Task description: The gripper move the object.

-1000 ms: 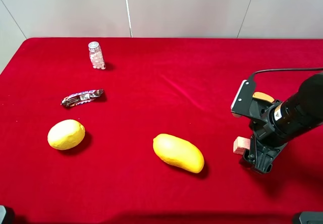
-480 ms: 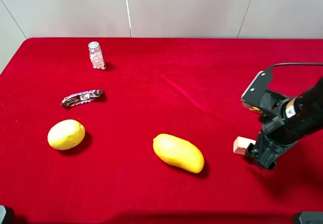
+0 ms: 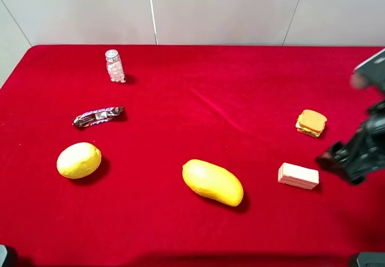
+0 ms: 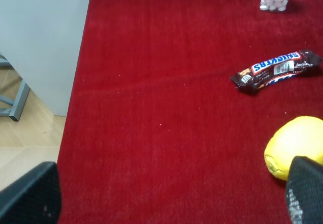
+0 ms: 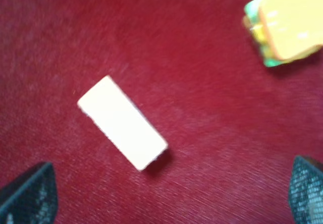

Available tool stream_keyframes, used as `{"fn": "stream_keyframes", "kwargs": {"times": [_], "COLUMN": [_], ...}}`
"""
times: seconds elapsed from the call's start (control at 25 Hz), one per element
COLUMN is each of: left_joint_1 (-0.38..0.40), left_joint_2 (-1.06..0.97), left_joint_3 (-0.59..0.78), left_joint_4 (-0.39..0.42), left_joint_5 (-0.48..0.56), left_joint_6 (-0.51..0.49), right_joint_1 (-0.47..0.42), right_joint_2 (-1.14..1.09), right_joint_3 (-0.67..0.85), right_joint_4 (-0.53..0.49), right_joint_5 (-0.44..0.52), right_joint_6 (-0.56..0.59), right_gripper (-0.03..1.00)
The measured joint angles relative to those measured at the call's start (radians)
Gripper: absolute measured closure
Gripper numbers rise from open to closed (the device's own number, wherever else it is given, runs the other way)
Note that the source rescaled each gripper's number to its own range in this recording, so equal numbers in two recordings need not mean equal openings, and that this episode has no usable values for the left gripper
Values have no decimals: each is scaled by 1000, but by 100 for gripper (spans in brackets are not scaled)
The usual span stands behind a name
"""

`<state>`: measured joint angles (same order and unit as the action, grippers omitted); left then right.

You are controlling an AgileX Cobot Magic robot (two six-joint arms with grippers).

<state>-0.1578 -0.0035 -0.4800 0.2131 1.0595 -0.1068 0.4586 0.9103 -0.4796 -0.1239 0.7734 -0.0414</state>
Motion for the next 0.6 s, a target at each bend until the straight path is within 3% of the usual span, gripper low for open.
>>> {"fn": "stream_keyframes", "kwargs": {"times": [0.16, 0.6], "left_joint_1": [0, 0], "left_joint_2": [0, 0], "left_joint_3": [0, 0], "left_joint_4": [0, 0], "left_joint_5": [0, 0], "left_joint_6": [0, 0], "right_joint_1": [0, 0], "right_joint_2": [-123, -430], "right_joint_3": [-53, -63], "right_joint_4": [-10, 53], "right_joint_5": [118, 266], "right_joint_6": [9, 47], "right_gripper": [-3, -3]}}
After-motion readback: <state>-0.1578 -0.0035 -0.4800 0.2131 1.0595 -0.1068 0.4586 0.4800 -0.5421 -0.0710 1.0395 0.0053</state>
